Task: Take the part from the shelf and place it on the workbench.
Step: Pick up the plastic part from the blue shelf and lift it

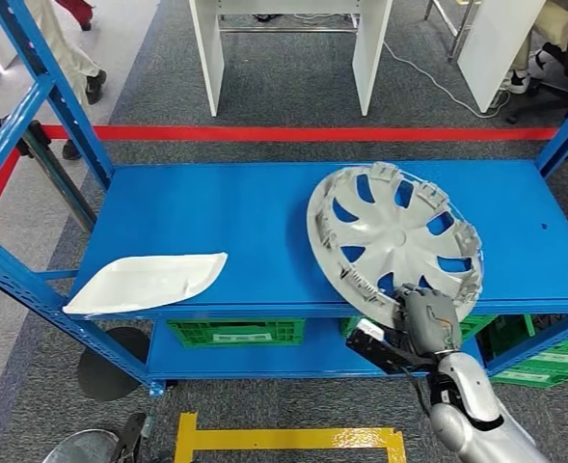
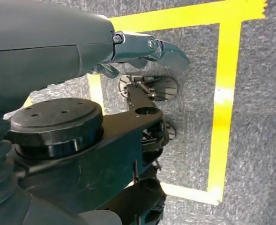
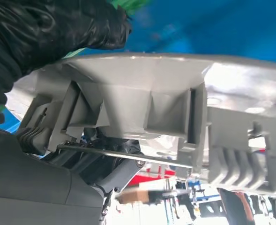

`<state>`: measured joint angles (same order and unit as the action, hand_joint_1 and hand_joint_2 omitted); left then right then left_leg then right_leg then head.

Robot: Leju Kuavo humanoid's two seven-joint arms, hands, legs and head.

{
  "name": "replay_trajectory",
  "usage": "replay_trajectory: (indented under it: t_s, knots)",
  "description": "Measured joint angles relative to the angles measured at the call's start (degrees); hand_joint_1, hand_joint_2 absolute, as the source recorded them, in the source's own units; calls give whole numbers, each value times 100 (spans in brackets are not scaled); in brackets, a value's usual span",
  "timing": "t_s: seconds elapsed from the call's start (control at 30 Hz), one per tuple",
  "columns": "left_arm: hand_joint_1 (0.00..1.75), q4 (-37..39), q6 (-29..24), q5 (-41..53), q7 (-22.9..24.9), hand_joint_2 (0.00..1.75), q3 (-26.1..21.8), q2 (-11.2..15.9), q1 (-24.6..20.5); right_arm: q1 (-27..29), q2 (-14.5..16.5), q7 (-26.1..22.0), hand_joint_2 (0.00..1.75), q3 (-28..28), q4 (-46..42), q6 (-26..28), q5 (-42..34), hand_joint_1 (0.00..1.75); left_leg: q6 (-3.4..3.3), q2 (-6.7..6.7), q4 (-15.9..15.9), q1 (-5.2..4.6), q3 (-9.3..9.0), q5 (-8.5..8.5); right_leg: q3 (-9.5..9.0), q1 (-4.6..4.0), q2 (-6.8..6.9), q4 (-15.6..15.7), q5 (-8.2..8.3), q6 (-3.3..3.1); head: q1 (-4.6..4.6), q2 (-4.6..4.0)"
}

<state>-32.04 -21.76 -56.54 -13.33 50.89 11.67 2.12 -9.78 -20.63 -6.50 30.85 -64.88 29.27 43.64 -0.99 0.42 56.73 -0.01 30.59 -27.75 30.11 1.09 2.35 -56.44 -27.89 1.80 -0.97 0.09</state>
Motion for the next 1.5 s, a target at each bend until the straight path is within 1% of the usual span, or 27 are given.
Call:
replay_trajectory:
  t_s: [0.13,0.2,0.33,0.47,0.67,0.9,1.13,1.5]
  knots:
    - [0,1,38,-43,-173,175,-25,0,-6,235,3,-747,175,-391,-614,-47,-1210,175,0,2,-1,0,1,-1,2,0,-5,0,-1,0,0,0]
    - [0,2,85,-74,-233,175,-41,-1,-11,319,13,-996,175,-553,-849,-153,-1690,175,0,2,-1,0,1,-1,3,0,-5,0,0,-1,0,0]
    - [0,30,168,-159,-345,175,-93,-2,-21,465,72,-1272,175,-824,-1315,-445,-2473,175,1,2,-1,0,0,1,2,-1,-3,0,0,-1,1,0]
    - [0,99,237,-232,-432,175,-114,-4,-55,560,87,-1428,175,-968,-1737,-644,-2861,175,2,2,-1,0,0,2,2,-1,-4,-1,0,-1,-1,0]
    - [0,213,306,-261,-519,175,-126,-12,-139,618,87,-1685,175,-1082,-2169,-769,-3116,175,2,1,-1,0,3,1,4,0,-3,-1,0,0,0,0]
    - [0,317,416,-257,-563,175,-164,-17,-204,529,67,-1921,175,-1099,-2352,-833,-3011,175,1,1,-1,0,3,1,6,0,-3,-1,0,-1,0,0]
    - [0,389,513,-220,-596,175,-228,-18,-234,490,-39,-2100,175,-1065,-2491,-696,-2727,175,1,1,-1,0,4,1,5,0,-3,-1,0,0,0,0]
    - [0,451,671,-251,-656,175,-404,-52,-245,477,-110,-2200,175,-1004,-2672,-485,-2742,175,1,1,-1,0,7,1,8,0,-2,-1,0,0,0,0]
